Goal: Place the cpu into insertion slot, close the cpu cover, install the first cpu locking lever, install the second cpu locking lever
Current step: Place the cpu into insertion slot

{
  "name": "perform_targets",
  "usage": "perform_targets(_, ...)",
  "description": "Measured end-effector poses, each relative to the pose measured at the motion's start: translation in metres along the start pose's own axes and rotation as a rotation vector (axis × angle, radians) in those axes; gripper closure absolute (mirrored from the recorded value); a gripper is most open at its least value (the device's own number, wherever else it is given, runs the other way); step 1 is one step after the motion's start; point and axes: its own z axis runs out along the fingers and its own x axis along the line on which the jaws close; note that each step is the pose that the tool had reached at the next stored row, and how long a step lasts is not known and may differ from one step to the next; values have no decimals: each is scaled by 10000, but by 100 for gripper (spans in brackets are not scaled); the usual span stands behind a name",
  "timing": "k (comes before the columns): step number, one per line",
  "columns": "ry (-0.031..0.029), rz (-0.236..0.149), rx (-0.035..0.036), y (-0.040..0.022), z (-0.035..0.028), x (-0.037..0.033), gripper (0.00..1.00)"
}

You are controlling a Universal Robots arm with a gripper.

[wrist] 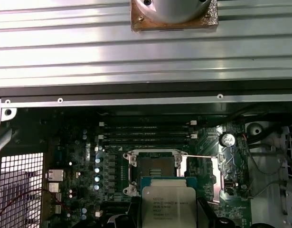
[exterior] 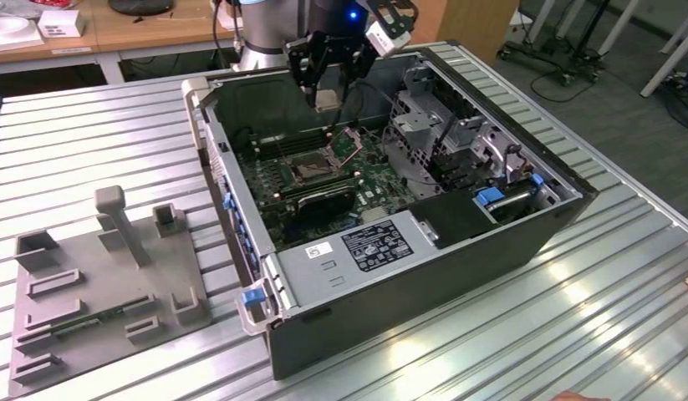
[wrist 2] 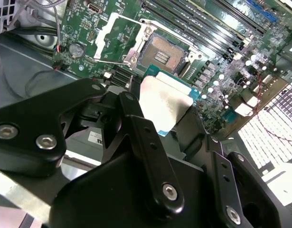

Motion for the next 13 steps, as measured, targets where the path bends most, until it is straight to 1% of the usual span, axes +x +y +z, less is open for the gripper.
perform_targets(7,0,0,-1,0,8,0,46)
perform_targets(13,1,1,2,-9,100,1,46)
